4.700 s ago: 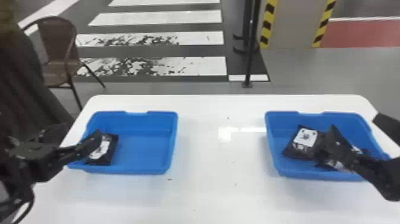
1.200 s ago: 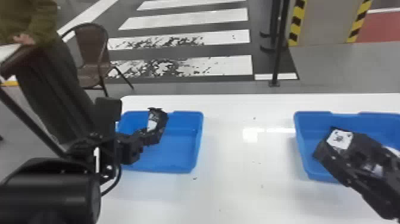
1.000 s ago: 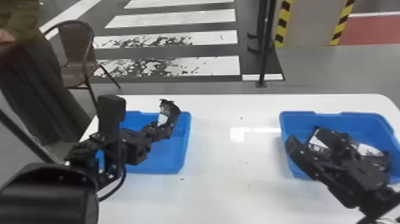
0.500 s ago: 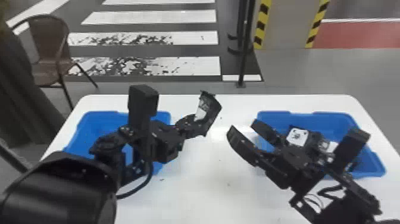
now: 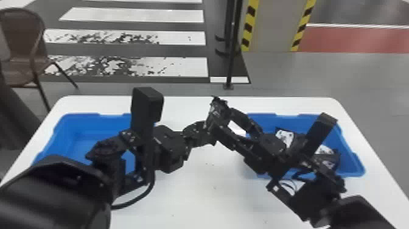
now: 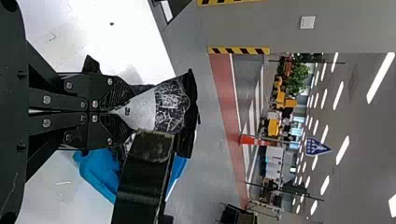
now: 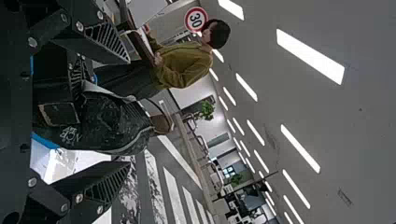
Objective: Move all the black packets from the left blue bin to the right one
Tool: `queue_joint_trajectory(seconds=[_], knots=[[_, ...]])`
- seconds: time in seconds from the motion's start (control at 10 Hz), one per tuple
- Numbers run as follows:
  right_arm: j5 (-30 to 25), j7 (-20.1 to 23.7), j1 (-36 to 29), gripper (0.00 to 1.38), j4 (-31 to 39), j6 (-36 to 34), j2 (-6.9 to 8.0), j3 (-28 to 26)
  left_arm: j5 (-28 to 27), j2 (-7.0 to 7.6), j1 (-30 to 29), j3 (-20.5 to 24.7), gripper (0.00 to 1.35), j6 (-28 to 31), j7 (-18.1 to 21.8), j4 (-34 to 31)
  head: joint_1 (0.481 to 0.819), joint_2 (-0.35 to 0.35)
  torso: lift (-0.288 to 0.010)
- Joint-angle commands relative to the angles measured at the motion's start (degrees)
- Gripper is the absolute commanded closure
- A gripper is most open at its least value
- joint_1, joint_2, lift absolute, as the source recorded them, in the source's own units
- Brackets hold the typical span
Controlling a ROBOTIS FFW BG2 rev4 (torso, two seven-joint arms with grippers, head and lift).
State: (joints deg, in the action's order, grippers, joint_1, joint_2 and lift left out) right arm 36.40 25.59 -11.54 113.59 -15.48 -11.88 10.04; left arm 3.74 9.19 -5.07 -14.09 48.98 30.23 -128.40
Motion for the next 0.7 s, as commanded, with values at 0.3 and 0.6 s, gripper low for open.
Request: queue_joint_trajectory(seconds=[0.3,0.6], knots=[[1.07,-0.72,0.72,1.28,-1.30,0.44,0.10,0.93,0.83,0.21,0.16,-0.31,1.21,-0.05,-0.09,0.08,0.695,-0.032,-0.140],[2.44,-0.72,0.58,1.28,-1.44,0.58,0.19,0.24,2.31,-0.05,-1.67,1.63,0.27,-3.00,-0.44,0.08,0.695,-0.032,-0.140]])
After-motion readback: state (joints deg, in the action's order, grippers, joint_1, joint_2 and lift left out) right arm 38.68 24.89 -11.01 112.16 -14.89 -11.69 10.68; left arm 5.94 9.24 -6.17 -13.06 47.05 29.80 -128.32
